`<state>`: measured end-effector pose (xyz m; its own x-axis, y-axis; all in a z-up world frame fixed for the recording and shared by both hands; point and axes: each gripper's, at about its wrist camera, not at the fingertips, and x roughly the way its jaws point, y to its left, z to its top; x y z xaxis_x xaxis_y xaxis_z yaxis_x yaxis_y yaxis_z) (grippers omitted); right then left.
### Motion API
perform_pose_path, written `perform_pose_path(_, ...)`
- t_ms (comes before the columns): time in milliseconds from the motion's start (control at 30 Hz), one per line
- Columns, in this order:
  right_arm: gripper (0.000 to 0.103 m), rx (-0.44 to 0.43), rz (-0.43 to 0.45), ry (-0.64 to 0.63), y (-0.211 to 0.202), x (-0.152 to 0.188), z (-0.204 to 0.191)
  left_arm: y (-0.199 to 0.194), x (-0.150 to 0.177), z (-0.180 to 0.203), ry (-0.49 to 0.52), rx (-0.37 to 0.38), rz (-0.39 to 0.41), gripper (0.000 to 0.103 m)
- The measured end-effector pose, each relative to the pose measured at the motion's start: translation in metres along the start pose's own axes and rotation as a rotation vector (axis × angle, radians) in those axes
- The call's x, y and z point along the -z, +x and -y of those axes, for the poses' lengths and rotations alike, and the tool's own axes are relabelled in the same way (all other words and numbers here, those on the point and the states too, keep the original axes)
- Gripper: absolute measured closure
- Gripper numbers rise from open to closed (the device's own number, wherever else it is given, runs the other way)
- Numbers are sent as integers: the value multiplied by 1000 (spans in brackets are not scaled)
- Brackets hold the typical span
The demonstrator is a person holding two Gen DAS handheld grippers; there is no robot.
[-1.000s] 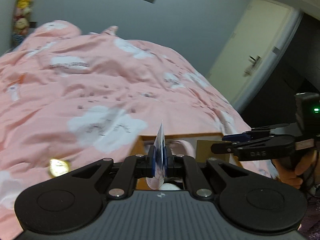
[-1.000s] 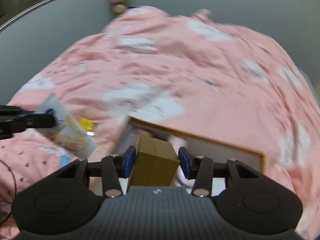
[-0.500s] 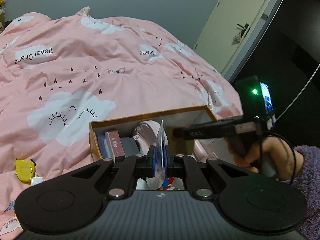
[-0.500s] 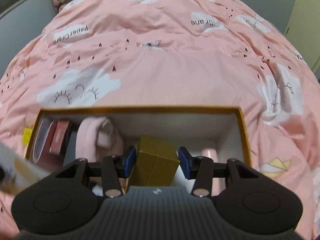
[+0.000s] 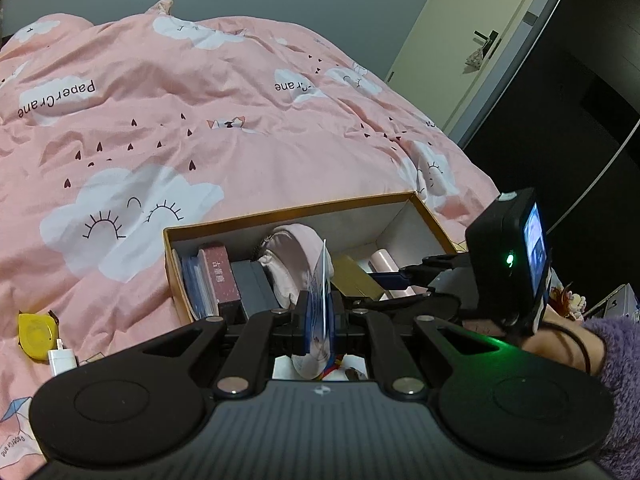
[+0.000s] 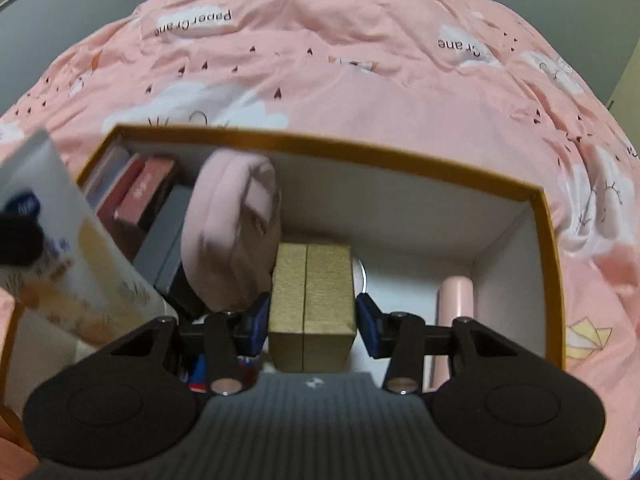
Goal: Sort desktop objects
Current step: 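Carry the Vaseline tube and olive box to the orange shoebox, then lower the olive box into the shoebox and open the right gripper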
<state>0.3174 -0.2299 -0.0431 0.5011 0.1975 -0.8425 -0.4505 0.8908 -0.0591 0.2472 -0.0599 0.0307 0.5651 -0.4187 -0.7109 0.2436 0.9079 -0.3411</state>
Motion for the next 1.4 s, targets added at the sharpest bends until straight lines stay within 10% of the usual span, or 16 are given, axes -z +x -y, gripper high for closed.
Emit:
perform_pose_path(733, 52, -87, -31, -42, -8, -4, 15, 0, -1, -1, -4, -9, 1, 95)
perform_pose_path(967, 88, -63, -94, -73, 6, 0, 12, 0, -1, 4, 3, -6, -1, 95)
perform_pose_path(1400, 93, -142, -43, -74, 20, -12, 0, 8, -8, 12, 19, -9, 0, 95)
